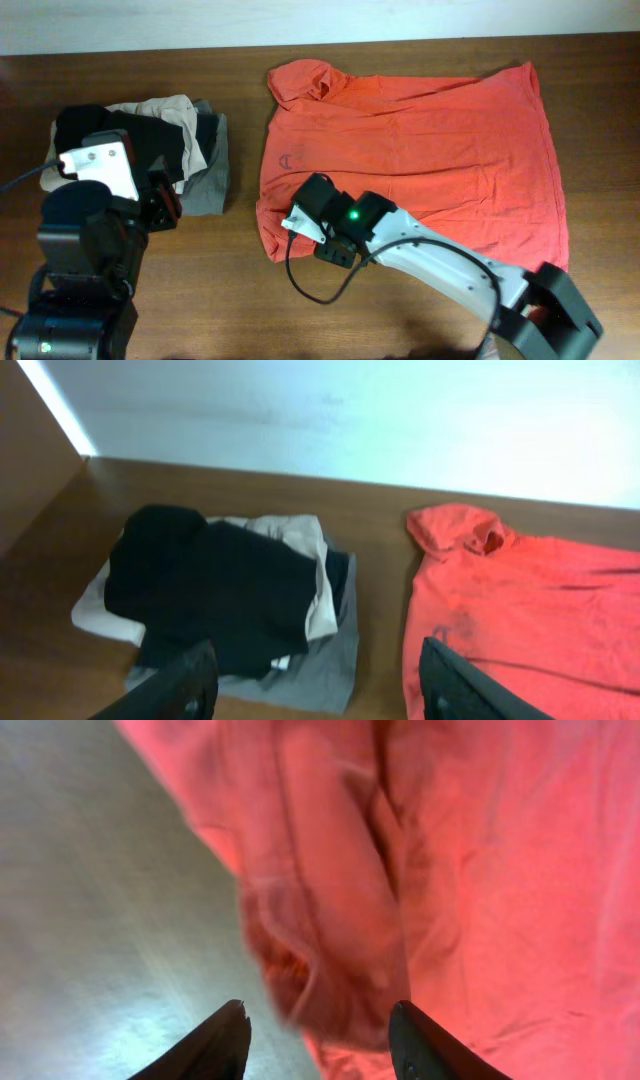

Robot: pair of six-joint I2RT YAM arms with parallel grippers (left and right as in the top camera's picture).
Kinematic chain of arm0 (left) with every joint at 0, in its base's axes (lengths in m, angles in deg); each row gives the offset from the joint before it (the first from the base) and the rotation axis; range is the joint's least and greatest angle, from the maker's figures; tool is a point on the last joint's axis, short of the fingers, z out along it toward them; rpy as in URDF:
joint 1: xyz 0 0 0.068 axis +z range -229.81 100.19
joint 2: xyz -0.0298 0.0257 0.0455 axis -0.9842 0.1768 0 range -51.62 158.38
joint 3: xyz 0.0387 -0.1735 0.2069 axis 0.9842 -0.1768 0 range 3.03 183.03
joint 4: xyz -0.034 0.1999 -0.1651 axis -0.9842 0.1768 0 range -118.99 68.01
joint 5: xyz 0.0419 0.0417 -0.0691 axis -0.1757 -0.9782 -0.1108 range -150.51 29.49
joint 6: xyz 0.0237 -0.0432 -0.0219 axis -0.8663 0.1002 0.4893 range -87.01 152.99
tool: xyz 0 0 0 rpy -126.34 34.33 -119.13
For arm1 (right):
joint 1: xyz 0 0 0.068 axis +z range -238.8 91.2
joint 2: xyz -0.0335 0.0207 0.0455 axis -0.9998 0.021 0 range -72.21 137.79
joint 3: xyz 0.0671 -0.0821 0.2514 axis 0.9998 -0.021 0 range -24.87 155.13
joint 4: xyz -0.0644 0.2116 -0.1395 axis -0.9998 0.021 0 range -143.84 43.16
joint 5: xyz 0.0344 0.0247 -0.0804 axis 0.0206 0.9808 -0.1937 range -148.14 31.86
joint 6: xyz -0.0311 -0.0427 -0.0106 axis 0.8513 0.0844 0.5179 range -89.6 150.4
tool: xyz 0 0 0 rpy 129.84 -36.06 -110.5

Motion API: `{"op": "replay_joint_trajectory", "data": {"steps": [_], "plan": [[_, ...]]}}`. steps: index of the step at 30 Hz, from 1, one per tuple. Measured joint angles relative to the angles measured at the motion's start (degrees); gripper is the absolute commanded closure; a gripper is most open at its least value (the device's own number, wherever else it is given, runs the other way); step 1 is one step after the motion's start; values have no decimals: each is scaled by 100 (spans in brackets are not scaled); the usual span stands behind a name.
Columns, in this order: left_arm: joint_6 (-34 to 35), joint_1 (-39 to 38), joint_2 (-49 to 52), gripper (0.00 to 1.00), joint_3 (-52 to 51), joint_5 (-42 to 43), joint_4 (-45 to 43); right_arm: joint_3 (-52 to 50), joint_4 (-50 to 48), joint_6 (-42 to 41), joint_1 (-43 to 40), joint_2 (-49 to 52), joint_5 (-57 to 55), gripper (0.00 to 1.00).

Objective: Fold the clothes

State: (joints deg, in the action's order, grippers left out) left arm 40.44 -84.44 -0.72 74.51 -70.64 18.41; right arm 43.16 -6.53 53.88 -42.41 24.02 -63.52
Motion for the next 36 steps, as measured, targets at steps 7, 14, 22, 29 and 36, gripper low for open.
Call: {"op": "replay_joint_trajectory", "data": {"steps": [7,14,22,29,36], "plan": [[35,0,291,29,0,2,164,2,-297,68,22,245,-389,88],[37,0,640,29,0,87,262,168,-155,-522,37,245,-341,96],[37,0,863,29,0,197,275,225,-120,-1902,-365,245,595,96],[37,0,863,29,0,221,275,227,-44,-3359,-1231,245,1032,95],[37,0,863,29,0,223,275,227,125,-3781,-1408,245,1360,88]]}}
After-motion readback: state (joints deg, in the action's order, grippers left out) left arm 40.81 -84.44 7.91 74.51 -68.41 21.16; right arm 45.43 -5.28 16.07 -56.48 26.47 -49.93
